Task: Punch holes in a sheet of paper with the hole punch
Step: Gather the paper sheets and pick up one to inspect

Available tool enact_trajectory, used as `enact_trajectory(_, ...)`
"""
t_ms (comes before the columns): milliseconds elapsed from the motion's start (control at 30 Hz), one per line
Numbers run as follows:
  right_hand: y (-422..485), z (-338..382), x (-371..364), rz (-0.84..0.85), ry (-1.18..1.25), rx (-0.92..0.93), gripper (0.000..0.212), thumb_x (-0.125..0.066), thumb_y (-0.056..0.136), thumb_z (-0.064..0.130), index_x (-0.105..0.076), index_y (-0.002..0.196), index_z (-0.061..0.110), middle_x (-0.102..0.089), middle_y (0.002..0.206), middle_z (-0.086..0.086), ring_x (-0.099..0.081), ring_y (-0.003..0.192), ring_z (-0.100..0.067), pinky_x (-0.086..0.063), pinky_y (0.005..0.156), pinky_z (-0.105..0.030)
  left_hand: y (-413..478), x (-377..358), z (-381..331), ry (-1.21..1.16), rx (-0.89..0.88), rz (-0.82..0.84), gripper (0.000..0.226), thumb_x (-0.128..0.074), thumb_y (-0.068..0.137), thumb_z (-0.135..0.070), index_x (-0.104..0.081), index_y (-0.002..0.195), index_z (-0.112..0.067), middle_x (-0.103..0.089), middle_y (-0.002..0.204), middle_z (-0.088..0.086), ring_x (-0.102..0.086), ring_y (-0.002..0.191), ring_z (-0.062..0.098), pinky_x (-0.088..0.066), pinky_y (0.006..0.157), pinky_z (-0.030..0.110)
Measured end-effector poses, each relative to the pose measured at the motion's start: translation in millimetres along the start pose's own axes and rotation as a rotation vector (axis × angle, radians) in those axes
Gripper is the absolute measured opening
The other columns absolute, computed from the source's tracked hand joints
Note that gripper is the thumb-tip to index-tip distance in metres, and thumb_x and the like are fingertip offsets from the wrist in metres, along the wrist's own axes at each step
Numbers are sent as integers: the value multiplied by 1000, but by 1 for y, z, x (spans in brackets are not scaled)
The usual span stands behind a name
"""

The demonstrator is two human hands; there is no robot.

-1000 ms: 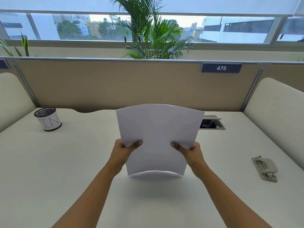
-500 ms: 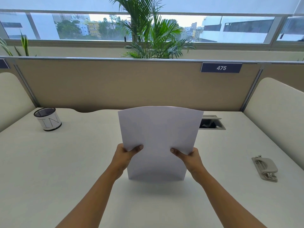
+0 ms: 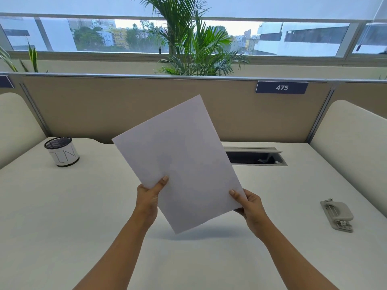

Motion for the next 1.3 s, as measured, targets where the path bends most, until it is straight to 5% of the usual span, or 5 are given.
enact_trajectory(533, 3, -5, 2, -174, 441, -11, 16, -52, 92, 15, -66, 97, 13, -76, 78, 4, -71, 70, -8, -59, 60, -21, -2, -2, 7, -59, 29, -126, 21, -65, 80, -4, -66, 97, -17, -74, 85, -9, -68, 81, 11, -56, 65, 22)
enact_trajectory(767, -4, -11, -27, 6, 338, -6, 31, -63, 76, 28, -65, 106, 21, -75, 97, 3, -71, 86, -13, -58, 67, -23, -11, -16, 19, -250, 124, -212, 22, -64, 83, -6, -64, 102, -17, -68, 102, -2, -63, 93, 17, -49, 82, 36)
enact_trajectory(900, -4, -10, -40, 62, 275, 37, 34, -65, 78, 18, -62, 112, 19, -73, 105, 1, -69, 95, -14, -57, 69, -24, -23, -24, 32, -356, 182, -233, 23, -61, 85, -7, -64, 104, -18, -67, 103, -1, -63, 92, 17, -51, 74, 34)
enact_trajectory(1167, -1, 8, -3, -35, 139, 111, 19, -59, 85, 3, -67, 97, 15, -76, 89, 4, -72, 80, -12, -58, 66, -22, -4, 17, 10, -218, 76, -217, 30, -59, 82, 8, -63, 102, -14, -70, 93, 0, -70, 79, 12, -60, 64, 25)
enact_trajectory(1300, 2, 17, 18, -66, 61, 138, 16, -60, 84, 5, -70, 88, 17, -76, 84, 6, -71, 76, -11, -57, 64, -20, 14, 40, -5, 138, 163, -30, 33, -64, 77, 7, -60, 104, -12, -70, 93, 3, -67, 83, 18, -58, 60, 20)
Point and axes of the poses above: each hand's wrist, its own y-axis towards the middle knuckle, its own x-axis out of the back of the hand, z = x × y, the point moved 4 cm from there along y, towards the middle knuckle
